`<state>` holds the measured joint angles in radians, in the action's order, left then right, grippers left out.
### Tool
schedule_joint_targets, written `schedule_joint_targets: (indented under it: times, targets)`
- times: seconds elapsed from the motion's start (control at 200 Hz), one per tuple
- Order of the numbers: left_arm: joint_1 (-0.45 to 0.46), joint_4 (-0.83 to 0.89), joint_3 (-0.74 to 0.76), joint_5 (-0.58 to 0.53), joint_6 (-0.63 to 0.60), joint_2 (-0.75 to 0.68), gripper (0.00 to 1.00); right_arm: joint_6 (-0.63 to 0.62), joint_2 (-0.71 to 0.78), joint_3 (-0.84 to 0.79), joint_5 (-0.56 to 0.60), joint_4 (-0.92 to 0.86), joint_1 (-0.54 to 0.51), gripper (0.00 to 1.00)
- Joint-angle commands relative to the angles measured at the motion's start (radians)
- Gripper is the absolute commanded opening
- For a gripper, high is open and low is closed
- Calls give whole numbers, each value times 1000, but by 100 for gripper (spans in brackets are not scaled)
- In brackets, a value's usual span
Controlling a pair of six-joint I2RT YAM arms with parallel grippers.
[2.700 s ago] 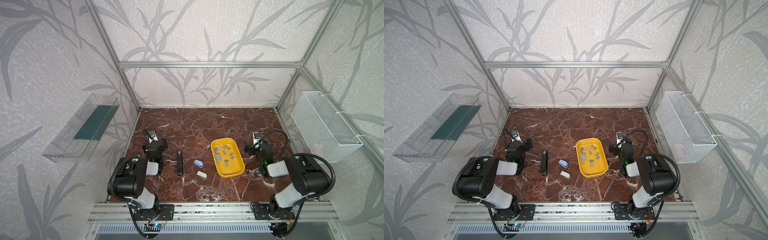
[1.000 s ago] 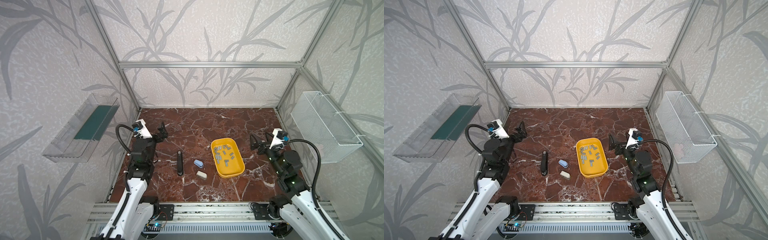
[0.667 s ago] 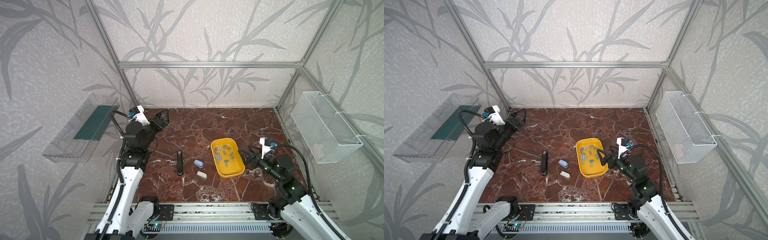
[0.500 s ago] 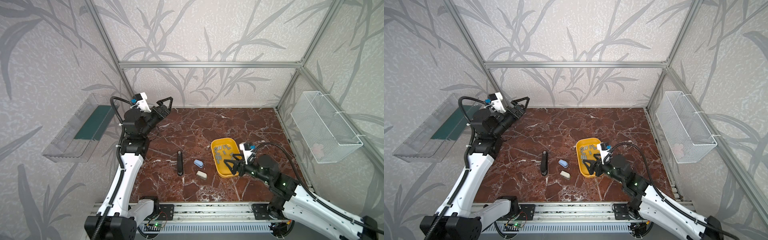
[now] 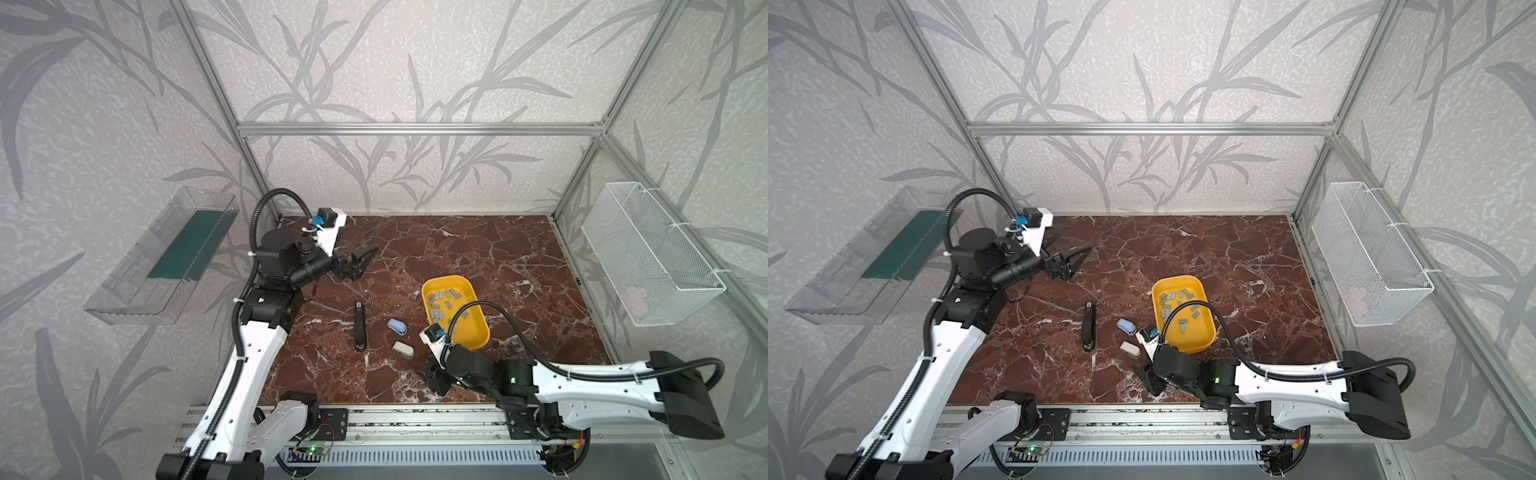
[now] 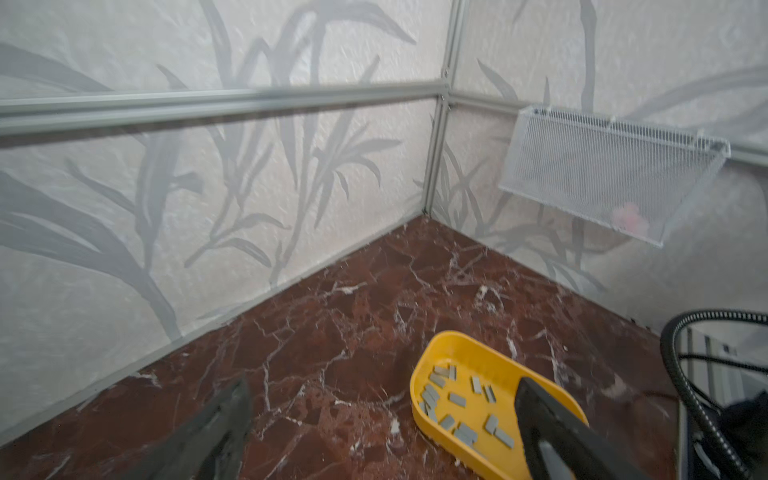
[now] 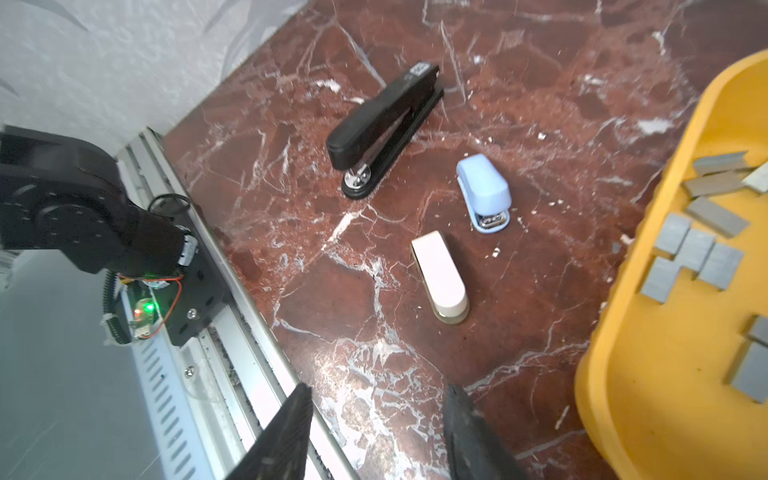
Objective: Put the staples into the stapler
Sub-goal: 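Lower the left gripper over the beige stapler while the right gripper hovers over the tray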
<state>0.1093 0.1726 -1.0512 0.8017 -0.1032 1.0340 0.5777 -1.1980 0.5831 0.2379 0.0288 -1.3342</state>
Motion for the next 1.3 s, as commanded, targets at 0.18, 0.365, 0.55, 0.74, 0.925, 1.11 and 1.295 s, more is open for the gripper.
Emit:
schedule_joint_targets:
  times: [0.18, 0.365, 0.55, 0.74, 0.925, 1.11, 1.295]
  targets:
    - [44, 136, 149, 133, -543, 36, 93, 52, -144, 69, 153, 3, 0, 49]
    - [217, 294, 135, 70, -707, 117, 93, 104, -103, -16, 204, -7, 80, 48]
    - [362, 372, 132, -28, -768, 165, 91, 99, -39, -64, 213, -27, 126, 48]
    - [483, 446, 127, -146, -817, 251, 87, 96, 28, -91, 229, -62, 153, 48]
    - [595, 489, 140, -334, -893, 357, 84, 67, 133, -54, 206, -144, 154, 48]
    - [619, 495, 125, -386, -903, 404, 79, 127, 354, -42, 218, -308, 153, 48]
    - [670, 496, 132, -444, -918, 448, 74, 99, 566, 91, 247, -518, 158, 54]
